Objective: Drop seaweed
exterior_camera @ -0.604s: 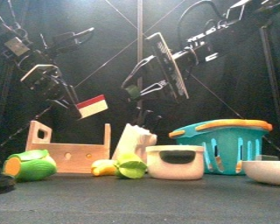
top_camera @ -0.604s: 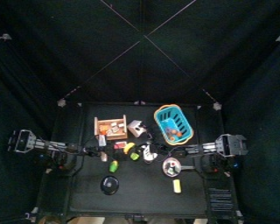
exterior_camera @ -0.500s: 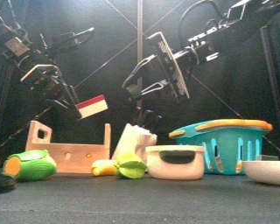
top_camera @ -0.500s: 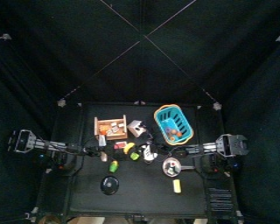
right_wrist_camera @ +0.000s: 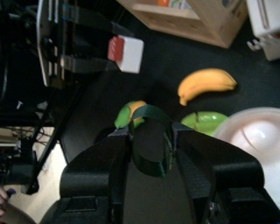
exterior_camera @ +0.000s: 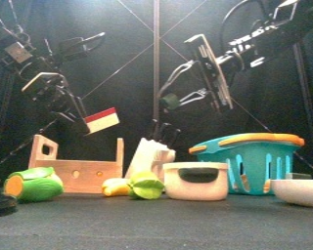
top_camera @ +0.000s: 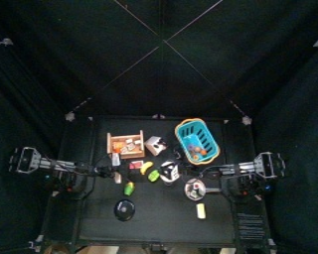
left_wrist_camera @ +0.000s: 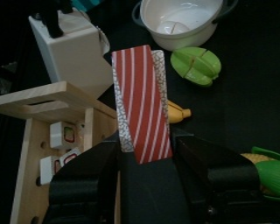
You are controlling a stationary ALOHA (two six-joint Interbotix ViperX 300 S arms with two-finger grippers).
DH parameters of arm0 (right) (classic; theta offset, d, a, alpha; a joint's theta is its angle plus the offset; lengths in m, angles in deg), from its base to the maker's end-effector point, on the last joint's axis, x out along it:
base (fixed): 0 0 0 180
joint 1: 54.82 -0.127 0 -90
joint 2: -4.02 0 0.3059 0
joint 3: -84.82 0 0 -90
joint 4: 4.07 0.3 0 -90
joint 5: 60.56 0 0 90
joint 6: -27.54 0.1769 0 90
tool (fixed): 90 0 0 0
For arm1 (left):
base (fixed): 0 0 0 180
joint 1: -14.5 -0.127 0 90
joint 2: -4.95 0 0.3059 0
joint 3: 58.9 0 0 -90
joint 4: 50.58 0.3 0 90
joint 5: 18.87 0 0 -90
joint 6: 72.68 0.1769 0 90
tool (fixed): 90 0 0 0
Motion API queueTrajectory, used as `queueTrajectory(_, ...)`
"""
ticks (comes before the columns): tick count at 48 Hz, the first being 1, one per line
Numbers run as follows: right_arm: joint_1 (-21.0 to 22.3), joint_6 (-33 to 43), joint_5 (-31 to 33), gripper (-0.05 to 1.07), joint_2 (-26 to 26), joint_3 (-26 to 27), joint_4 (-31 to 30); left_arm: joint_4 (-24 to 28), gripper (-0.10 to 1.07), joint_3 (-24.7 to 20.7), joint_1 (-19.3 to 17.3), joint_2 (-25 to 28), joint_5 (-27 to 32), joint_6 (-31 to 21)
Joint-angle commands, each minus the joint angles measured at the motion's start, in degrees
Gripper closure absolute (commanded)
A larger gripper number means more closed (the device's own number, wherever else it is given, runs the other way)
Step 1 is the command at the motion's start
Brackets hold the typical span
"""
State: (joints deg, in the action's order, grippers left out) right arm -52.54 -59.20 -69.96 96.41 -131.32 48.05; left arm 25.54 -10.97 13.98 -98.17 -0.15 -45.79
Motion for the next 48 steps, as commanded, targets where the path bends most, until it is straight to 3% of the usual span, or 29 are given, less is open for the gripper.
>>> queueTrajectory(1, -0.1, -0.2, 2.1, 0.28, 4.0, -2.0, 0.6, 0.1, 0.28, -0.6, -0.1, -0.3, 0.0, -0.1)
queueTrajectory(18, 0.0, -0.2, 4.7, 0.28, 11.0, -10.5, 0.9, 0.1, 0.28, -0.1, -0.1, -0.4, 0.1, 0.0)
queueTrajectory(48, 5.4, -0.4, 6.1, 0.28, 9.0, -12.7, -2.5, 0.1, 0.28, 0.3, -0.2, -0.5, 0.0, -0.1)
